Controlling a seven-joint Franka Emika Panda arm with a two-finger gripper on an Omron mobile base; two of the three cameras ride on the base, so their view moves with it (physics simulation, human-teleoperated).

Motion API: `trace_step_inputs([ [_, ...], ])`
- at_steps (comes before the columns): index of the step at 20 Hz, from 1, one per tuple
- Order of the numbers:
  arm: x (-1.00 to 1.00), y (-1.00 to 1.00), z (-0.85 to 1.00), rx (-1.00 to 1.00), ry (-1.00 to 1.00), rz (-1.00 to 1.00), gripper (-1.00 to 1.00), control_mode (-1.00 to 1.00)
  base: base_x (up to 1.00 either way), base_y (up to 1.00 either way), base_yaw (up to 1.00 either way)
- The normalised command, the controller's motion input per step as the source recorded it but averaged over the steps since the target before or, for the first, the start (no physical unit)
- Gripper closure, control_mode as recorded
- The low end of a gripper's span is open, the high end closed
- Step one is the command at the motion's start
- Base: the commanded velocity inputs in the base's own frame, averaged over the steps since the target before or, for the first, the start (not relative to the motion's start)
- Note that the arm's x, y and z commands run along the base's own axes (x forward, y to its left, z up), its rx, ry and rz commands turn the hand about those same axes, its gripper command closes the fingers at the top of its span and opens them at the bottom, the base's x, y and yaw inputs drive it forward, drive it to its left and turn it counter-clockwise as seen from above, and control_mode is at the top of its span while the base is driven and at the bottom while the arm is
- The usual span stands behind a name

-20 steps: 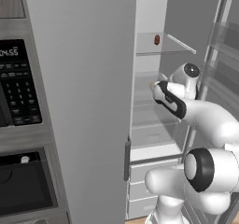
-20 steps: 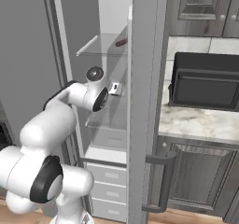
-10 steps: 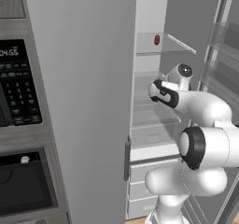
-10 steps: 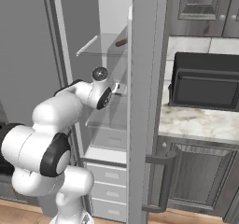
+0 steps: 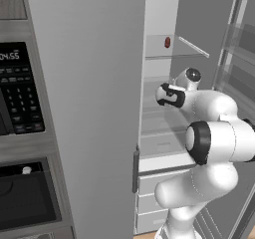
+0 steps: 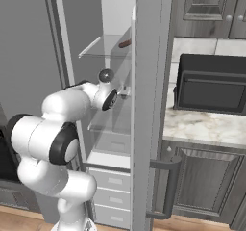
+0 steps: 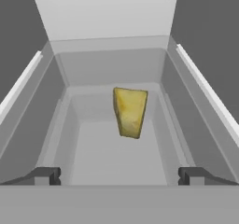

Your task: Retrieve the sausage and cheese from the fridge and place them on the cutting board on the counter.

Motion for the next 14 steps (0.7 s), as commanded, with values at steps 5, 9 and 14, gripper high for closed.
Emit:
trace_step_inputs([
  [5, 0.27, -0.10, -0.05, 0.00, 0.00, 0.00, -1.00, -1.00, 0.00, 0.00, 0.00],
  [9, 0.28, 0.00, -0.10, 0.00, 0.00, 0.00, -1.00, -1.00, 0.00, 0.00, 0.00],
  [14, 0.20, 0.00, -0.14, 0.00, 0.00, 0.00, -1.00, -1.00, 0.00, 0.00, 0.00],
])
